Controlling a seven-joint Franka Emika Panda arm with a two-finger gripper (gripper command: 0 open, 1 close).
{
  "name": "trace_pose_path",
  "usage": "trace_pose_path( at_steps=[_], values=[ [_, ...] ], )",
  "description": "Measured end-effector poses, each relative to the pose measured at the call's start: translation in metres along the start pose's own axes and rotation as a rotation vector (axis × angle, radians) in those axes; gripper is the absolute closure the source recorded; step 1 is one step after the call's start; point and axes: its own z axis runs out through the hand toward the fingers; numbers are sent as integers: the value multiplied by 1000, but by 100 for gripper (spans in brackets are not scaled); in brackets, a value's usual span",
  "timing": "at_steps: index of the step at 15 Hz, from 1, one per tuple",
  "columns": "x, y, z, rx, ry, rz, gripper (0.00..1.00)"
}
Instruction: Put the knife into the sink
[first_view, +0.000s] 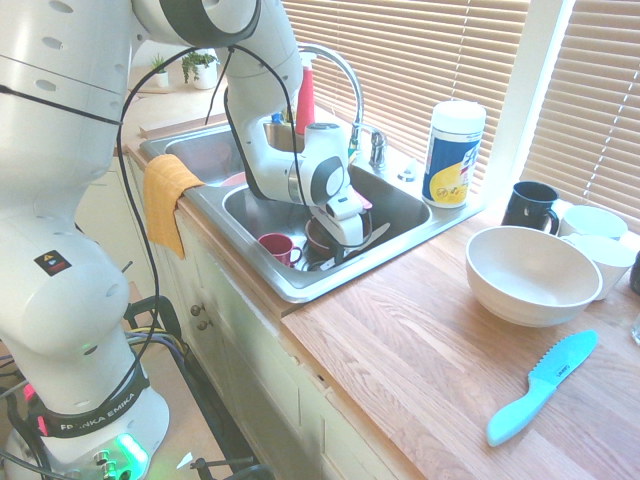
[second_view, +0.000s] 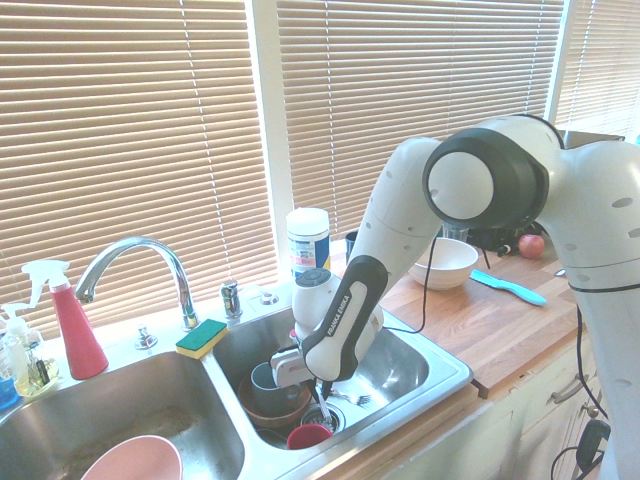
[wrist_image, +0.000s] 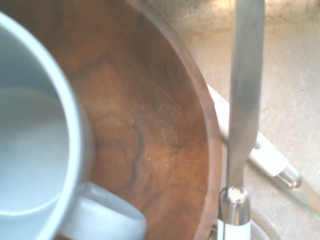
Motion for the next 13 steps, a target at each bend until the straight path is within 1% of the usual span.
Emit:
trace_pose_path(
  at_steps=[4,6,8,10,13],
  values=[
    [4,4,-1,-4,5,2,0],
    [7,2,-17,14,17,4,0],
    [9,-7,-55,61,37,-2,0],
    [8,-3,-95,65,45,-22,0],
    [7,22,-150,54,23,-83,0]
  ],
)
